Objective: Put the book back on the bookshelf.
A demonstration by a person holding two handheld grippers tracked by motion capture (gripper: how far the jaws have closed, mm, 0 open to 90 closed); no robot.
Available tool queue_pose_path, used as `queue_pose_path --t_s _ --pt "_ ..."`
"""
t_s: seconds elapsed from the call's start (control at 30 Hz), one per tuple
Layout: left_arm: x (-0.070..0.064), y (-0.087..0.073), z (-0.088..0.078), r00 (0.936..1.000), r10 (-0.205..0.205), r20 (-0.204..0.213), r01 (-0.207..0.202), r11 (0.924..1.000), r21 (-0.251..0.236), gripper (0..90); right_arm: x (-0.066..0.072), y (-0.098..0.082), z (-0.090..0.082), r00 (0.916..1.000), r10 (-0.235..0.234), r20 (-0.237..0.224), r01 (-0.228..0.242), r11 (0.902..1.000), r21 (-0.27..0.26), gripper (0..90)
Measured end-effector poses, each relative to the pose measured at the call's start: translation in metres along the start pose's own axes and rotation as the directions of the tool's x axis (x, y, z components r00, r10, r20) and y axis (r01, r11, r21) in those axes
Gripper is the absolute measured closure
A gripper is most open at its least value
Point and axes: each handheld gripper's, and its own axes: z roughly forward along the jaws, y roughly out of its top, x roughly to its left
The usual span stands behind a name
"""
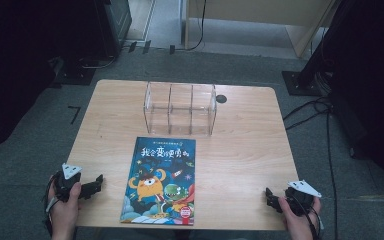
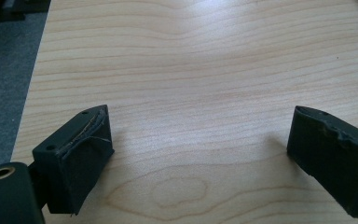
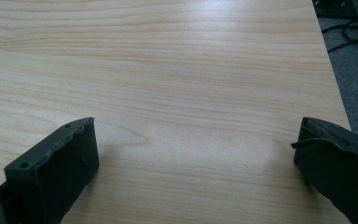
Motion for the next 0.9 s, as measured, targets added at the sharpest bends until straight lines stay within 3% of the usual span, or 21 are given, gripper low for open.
queue_pose_path --t_s 0.07,0.1,0.17,0.3,0.5,0.9 --pt "0.000 0.000 0.000 1.0000 0.005 0.004 -0.005 1.0000 0.005 6.9 0.001 0.001 0.000 1.0000 0.006 0.004 -0.006 1.0000 0.005 0.0" --pt "0.001 0.000 -0.001 1.0000 0.003 0.004 -0.003 1.0000 0.006 6.9 0.004 0.003 -0.001 0.9997 0.020 0.011 -0.020 0.9998 0.005 6.1" --pt "0.002 0.000 -0.001 1.0000 -0.007 -0.001 0.007 0.9999 0.008 7.0 0.010 0.005 -0.002 0.9997 0.018 0.015 -0.018 0.9998 -0.013 7.9" --pt "0.002 0.001 -0.003 0.9989 -0.035 0.032 0.035 0.9993 -0.008 7.1 0.028 0.015 -0.004 0.9991 -0.001 -0.042 -0.001 0.9996 -0.027 7.3" --pt "-0.007 0.003 -0.001 0.9995 -0.009 0.031 0.009 1.0000 0.004 7.1 0.056 0.028 0.000 0.9952 -0.025 -0.094 0.021 0.9987 -0.046 7.8" --pt "-0.026 0.006 -0.004 0.9950 0.028 0.096 -0.026 0.9995 -0.019 7.1 0.117 0.048 0.010 0.9773 -0.096 -0.189 0.084 0.9939 -0.071 7.9"
